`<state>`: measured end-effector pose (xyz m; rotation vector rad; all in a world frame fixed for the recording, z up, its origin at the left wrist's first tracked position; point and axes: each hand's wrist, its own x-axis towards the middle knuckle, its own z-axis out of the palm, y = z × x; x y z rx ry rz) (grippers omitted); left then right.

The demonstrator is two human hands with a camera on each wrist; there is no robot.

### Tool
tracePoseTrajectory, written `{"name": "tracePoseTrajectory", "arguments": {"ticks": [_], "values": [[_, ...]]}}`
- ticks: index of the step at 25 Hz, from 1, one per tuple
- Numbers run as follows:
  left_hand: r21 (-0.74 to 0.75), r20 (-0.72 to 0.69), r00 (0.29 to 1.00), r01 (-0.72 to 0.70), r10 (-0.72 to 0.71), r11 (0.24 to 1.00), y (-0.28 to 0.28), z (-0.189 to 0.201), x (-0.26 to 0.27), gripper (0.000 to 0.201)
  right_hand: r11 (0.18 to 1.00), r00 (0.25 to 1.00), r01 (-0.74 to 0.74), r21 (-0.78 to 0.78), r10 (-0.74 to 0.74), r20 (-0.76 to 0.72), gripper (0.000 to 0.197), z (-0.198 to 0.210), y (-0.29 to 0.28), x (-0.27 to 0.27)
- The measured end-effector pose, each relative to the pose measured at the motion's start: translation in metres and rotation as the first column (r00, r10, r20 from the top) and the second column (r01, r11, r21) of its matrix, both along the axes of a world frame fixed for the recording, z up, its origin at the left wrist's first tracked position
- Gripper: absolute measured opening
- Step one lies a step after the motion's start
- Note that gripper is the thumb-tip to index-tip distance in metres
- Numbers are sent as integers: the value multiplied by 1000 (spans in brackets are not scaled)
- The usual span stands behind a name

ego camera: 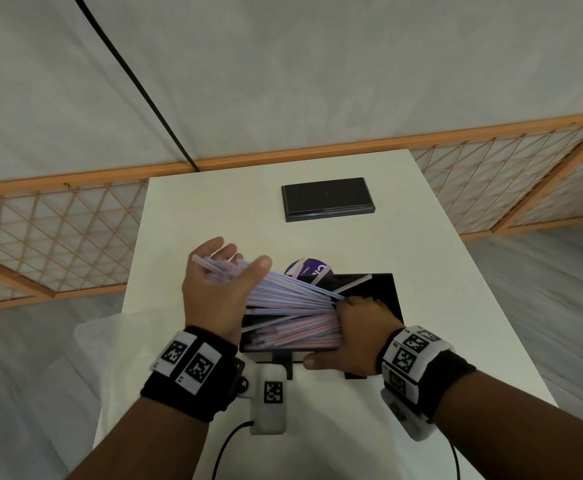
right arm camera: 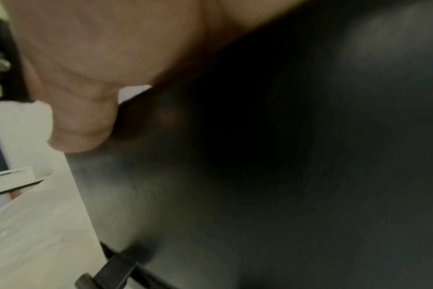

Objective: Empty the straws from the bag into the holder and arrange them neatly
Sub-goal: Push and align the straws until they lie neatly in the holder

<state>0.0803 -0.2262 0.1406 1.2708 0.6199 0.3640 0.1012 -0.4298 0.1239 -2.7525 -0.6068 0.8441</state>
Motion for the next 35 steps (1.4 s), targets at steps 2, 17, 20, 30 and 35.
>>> {"name": "tracePoseTrajectory", "arguments": {"ticks": [2, 17, 20, 30, 35], "values": [[-125, -64, 989, -141, 134, 982, 6, -2, 1, 51, 997, 998, 63, 34, -62, -30, 103, 4, -3, 0], [617, -69, 995, -16, 75, 787, 12, 26, -9, 59, 904, 984, 154, 400, -175, 17, 85, -7, -17, 18], [791, 114, 993, -66, -41, 609, 1, 43, -14, 41, 935, 987, 132, 329, -155, 43, 87, -12, -10, 24], [684, -461, 756, 637, -465, 356, -47, 35, 1, 36, 885, 975, 114, 451, -187, 119, 74, 0, -9, 18], [615, -652, 605, 775, -457, 148, -62, 37, 33, 62, 895, 990, 29, 445, -87, 111, 76, 7, -10, 17]]}}
